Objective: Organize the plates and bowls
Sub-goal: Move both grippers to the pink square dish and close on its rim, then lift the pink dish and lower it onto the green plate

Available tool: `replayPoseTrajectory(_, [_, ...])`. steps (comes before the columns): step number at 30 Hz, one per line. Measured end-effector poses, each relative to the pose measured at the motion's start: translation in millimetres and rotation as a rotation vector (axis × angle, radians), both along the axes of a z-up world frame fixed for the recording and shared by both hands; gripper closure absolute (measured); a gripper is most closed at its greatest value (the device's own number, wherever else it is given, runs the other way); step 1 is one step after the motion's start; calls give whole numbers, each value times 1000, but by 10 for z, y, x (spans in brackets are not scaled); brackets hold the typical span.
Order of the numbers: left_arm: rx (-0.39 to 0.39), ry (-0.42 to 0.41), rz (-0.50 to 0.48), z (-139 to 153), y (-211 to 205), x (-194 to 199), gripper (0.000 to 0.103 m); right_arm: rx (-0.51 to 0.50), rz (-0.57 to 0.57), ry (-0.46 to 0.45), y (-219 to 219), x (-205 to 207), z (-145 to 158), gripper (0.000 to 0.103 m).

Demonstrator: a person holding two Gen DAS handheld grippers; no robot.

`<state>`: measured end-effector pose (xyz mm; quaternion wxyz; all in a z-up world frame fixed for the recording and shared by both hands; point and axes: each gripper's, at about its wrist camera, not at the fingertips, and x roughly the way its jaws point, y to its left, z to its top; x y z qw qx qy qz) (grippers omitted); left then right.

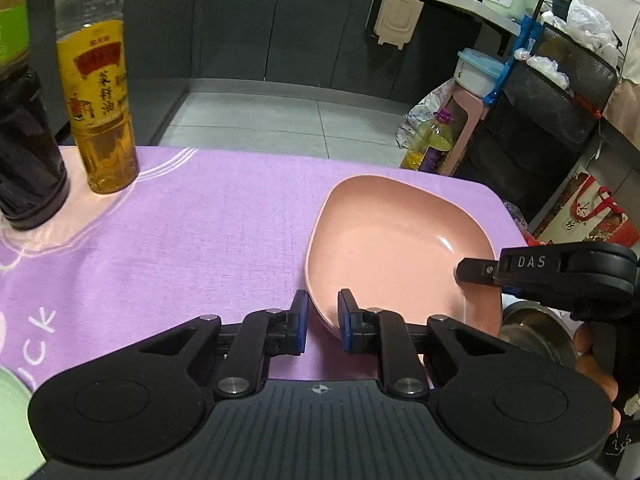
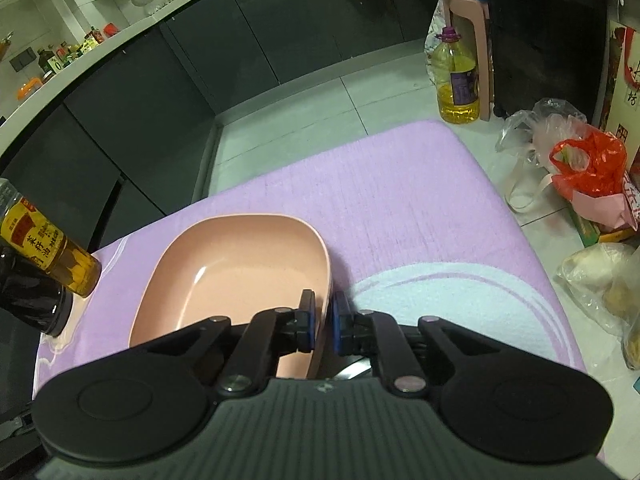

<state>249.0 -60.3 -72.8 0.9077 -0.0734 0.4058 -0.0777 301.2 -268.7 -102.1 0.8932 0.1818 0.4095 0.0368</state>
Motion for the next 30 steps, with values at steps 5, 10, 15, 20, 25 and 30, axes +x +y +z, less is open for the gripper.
replayPoseTrajectory(5, [9, -60, -7, 209, 148, -245, 88, -13, 18, -56, 120, -120, 190, 103])
replayPoseTrajectory(10, [38, -102, 13, 384, 420, -569, 87, -11, 75, -102, 353, -335, 391, 103])
replayPoseTrajectory(15, [57, -168, 60, 534, 740, -919, 86, -26, 160, -116, 695, -536, 503, 103])
replayPoseTrajectory(20, [52, -179, 120, 583, 1080, -1189, 85, -41, 238, -129, 1016, -703, 585, 102])
replayPoseTrajectory(25, [34, -151, 171, 504, 1409, -1411, 85, -64, 307, -122, 1369, -858, 615, 102])
replayPoseTrajectory(30, [25, -159, 222, 456, 1685, -1587, 85, -117, 373, -112, 1743, -966, 624, 101])
